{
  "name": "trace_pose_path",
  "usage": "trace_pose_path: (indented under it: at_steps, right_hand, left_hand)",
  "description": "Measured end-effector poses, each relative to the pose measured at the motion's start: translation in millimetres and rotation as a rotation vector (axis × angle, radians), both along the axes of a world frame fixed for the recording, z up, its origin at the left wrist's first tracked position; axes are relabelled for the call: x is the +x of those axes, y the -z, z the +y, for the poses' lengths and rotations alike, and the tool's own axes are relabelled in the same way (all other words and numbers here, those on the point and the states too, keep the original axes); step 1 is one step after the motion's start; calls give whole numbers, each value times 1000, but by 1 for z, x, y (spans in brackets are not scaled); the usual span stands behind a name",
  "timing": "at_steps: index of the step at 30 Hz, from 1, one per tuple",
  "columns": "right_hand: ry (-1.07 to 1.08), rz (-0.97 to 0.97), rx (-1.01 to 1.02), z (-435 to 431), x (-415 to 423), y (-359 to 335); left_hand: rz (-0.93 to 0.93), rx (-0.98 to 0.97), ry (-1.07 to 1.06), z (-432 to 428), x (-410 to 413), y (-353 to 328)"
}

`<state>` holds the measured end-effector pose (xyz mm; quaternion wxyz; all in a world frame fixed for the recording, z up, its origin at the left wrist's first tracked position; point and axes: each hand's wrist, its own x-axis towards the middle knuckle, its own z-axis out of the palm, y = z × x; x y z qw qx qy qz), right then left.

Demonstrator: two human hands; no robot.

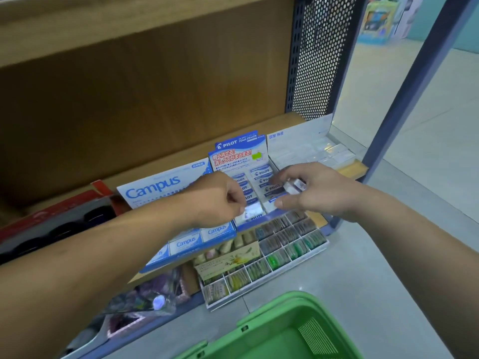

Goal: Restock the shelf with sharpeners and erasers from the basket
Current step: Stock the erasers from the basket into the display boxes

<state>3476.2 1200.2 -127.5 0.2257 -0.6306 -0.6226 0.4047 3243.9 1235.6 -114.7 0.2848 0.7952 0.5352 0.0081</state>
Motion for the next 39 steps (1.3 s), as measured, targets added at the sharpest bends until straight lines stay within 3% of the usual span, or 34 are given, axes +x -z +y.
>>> trace_pose_path:
  at_steps: [2,7,10,16,21,29,34,39]
  right_hand:
    - [22,108,-16,-5,2,-4]
    - [18,73,-70,-10,5,-3]
    - [-22,217,-141,-11,4,-5]
    - [6,342,-52,-10,-4,-17]
    - [13,350,-65,-11,-16,-24]
    - [-120,397,-173,-15,-62,-36]
    - [-159,367,-230,-12,-82,-35]
    - [-135,260,-105,-10,-103,-34]
  left_hand:
    - [25,-15,29,-2,1,4]
    - [-1,-36,58,-7,1,4]
    - [1,-23,60,-10,1,2]
    - [-56,3,-32,-20,6,-3]
    - [-303,-261,-140,-22,-14,-27]
    - [-728,-407,-327,-31,-57,-32]
    - [-749,-424,-394,-36,-77,-37]
    - [-654,-428,-441,-37,-80,-38]
